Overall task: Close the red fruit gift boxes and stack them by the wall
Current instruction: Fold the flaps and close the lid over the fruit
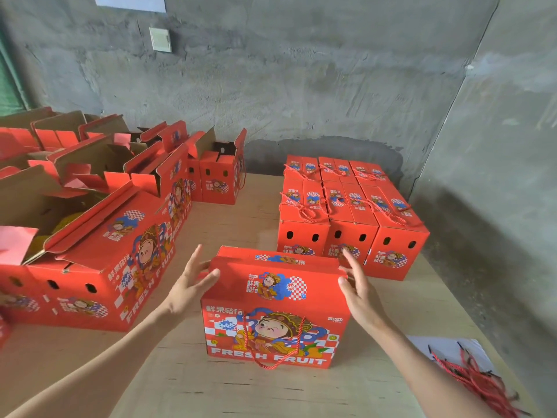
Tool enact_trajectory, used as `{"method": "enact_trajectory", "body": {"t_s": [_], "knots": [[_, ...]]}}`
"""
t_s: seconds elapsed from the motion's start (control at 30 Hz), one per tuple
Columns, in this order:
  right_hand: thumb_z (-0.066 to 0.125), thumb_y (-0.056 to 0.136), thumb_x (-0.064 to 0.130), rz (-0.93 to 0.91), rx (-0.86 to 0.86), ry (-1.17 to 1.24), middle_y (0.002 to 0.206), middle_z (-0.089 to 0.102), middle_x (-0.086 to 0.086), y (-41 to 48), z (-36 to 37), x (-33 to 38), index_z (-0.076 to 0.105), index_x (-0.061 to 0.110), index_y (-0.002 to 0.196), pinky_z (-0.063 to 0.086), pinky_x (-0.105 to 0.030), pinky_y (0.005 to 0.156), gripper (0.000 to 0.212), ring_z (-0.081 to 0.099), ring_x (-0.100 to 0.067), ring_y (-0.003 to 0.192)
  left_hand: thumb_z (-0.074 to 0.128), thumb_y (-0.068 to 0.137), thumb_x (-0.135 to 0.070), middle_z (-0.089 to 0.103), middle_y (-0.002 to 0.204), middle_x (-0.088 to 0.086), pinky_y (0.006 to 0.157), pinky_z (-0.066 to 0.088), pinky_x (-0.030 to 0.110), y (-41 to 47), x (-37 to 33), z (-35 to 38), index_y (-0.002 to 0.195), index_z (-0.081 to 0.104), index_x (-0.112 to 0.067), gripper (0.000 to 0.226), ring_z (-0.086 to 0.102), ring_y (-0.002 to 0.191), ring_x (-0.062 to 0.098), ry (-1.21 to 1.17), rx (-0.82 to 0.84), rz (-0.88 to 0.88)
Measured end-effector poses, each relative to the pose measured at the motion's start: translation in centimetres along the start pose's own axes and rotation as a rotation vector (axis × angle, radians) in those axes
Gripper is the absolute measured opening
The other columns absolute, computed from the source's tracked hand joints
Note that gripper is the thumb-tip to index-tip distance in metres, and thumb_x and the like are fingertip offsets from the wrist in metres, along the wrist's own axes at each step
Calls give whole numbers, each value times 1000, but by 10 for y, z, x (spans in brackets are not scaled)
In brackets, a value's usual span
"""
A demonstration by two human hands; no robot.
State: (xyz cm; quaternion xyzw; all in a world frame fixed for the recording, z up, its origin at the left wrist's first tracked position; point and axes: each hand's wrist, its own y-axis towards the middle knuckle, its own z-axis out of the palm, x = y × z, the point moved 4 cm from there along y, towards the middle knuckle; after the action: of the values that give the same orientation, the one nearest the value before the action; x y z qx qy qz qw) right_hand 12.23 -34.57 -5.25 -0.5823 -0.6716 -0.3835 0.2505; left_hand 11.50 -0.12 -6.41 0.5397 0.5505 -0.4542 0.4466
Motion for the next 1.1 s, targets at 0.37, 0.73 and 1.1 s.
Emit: {"method": "enact_trajectory", "body": {"t_s": [0.37,0.73,1.1], "knots": [[49,97,6,-58,-268,-90,109,57,-8,-2,17,3,69,0,96,30,-10,83,21,50,-13,102,40,100,-32,53,84,10,71,41,38,14,-2,19,83,53,-10,31,51,80,28,129,-385,-28],[59,92,5,91,-202,146,119,54,-6,4,17,-7,69,1,88,34,-24,97,11,47,-17,115,47,98,-27,48,69,12,58,34,31,20,-1,22,71,53,-1,38,44,67,26,123,-445,-88],[65,87,5,158,-163,222,118,50,-2,8,16,-7,68,6,84,37,-36,105,5,45,-19,120,53,95,-27,59,77,13,60,42,32,20,4,23,77,54,-10,26,55,70,25,-101,-460,-226]]}}
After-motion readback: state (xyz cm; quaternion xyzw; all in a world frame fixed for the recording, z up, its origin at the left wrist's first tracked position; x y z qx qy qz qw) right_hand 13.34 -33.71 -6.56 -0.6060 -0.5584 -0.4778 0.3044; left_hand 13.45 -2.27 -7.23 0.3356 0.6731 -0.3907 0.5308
